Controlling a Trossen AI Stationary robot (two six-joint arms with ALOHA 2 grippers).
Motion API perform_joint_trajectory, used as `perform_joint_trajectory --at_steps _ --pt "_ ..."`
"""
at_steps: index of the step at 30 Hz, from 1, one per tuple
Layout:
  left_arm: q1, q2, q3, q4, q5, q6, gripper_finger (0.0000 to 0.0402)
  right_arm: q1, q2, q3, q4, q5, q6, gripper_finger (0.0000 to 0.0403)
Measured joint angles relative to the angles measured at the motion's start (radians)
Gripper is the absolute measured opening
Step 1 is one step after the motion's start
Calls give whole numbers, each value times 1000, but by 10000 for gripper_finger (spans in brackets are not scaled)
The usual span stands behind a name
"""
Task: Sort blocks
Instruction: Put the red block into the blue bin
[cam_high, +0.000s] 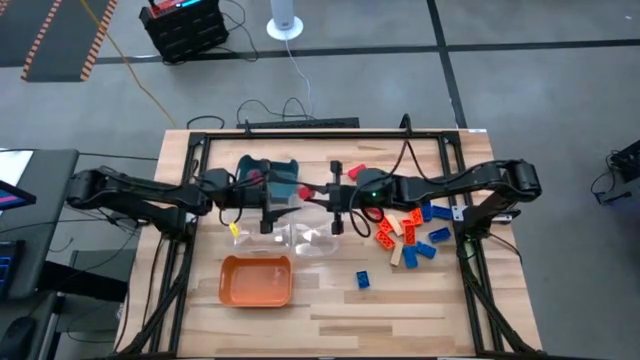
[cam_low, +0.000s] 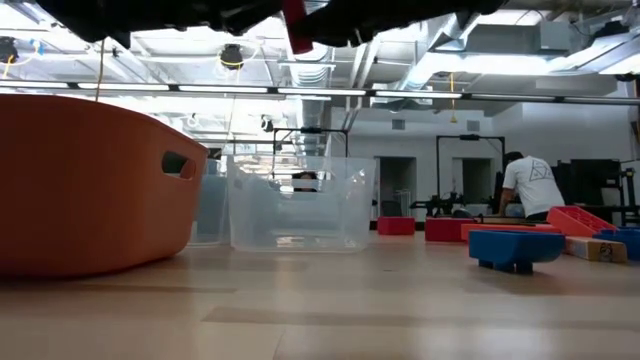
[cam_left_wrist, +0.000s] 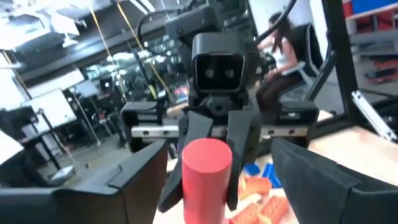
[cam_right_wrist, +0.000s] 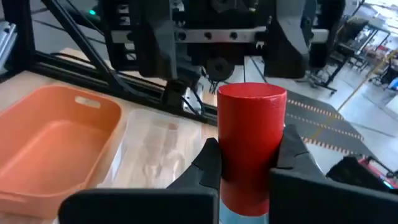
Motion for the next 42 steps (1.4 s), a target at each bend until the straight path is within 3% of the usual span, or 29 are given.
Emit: perform_joint_trajectory --at_steps 11,18,20,23,27,34,39,42 --pt "-42 45 6 48 -35 35 201 43 85 102 -22 0 -25 31" --pt "-46 47 6 45 -37 61 121 42 84 108 -30 1 -26 32" --pt "-46 47 6 45 -37 60 120 42 84 108 -29 2 -26 36" --pt "-46 47 6 41 -38 54 120 42 84 108 -30 2 -29 61" --pt "-42 43 7 0 -57 22 120 41 72 108 -71 13 -30 123" --pt "-13 -50 6 -175 -159 9 120 41 -9 108 -347 190 9 227" --pt "3 -112 7 -329 -159 -35 120 40 -73 87 -619 305 113 244" --pt "18 -140 7 -436 -160 -79 120 27 -128 7 -680 336 172 241"
